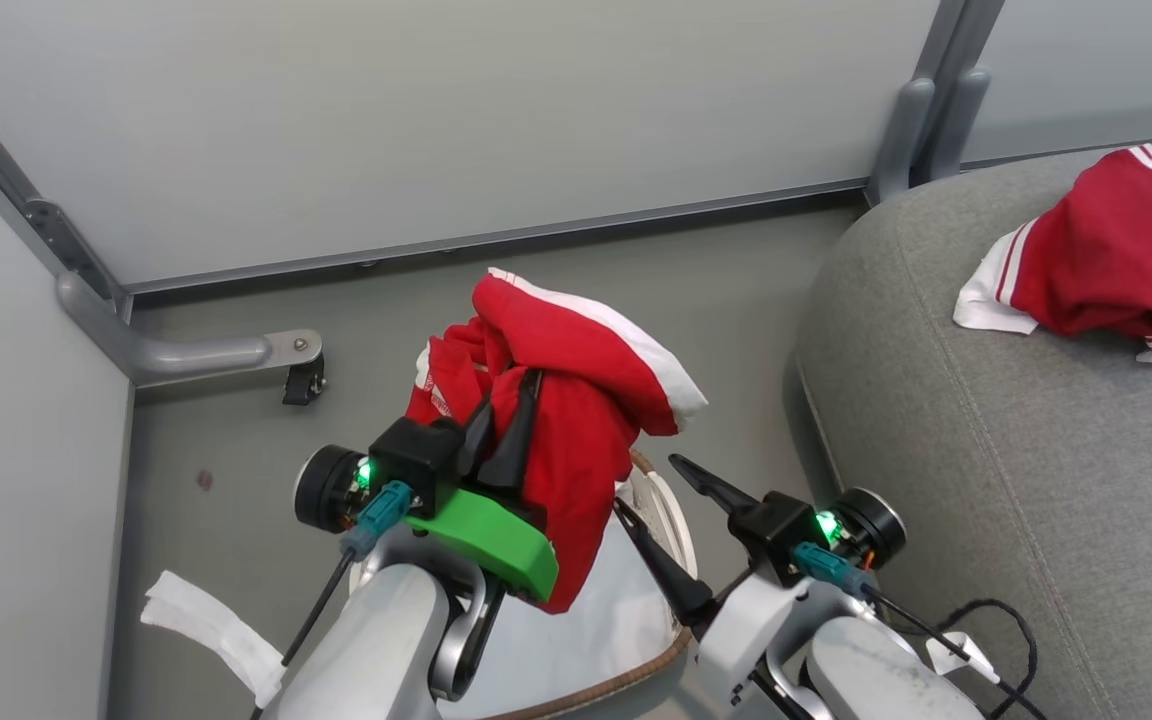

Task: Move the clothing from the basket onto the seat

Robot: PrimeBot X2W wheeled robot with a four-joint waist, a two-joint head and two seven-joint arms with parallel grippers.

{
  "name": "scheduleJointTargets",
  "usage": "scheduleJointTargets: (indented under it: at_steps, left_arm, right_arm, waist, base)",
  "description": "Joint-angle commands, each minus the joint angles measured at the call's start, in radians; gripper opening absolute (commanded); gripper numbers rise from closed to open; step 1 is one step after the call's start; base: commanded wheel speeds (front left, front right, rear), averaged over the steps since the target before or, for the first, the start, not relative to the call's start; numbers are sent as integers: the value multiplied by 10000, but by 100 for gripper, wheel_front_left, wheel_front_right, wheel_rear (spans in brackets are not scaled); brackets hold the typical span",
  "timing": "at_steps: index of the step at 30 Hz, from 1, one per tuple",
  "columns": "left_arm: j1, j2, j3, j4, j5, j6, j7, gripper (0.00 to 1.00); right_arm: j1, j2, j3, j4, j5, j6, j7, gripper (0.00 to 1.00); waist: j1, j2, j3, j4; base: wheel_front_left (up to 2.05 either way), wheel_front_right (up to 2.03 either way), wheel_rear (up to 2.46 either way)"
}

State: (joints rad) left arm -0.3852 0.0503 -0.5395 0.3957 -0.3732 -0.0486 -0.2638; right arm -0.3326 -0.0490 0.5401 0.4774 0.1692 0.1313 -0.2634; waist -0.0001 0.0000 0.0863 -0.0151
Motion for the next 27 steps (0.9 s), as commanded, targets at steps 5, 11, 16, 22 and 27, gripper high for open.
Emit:
scheduleJointTargets:
  at_steps: [5,11,16,22,27]
  left_arm:
    - [-302,16,-261,37,-101,-74,-11,0]
    - [-454,16,-635,35,-231,-151,-11,0]
    - [-575,14,-1108,-49,-340,-227,-11,0]
    - [-744,14,-1663,-147,-525,-212,-11,0]
    - [-898,14,-1968,-179,-700,-157,-11,0]
  right_arm:
    - [-898,-48,859,305,661,-10,-20,100]
    - [-1452,-42,1114,595,901,-10,-20,100]
    - [-1719,-43,1066,920,994,-10,-20,100]
    - [-1986,-46,1139,1504,1137,-10,-20,100]
    - [-2119,-42,1233,1906,1204,-10,-20,13]
  waist:
    - [1,0,220,276]
    - [1,0,324,502]
    - [1,0,371,730]
    - [1,0,386,1046]
    - [1,0,454,1276]
  base:
    - [0,0,0]
    - [0,0,0]
    - [0,0,0]
    - [0,0,0]
    - [0,0,0]
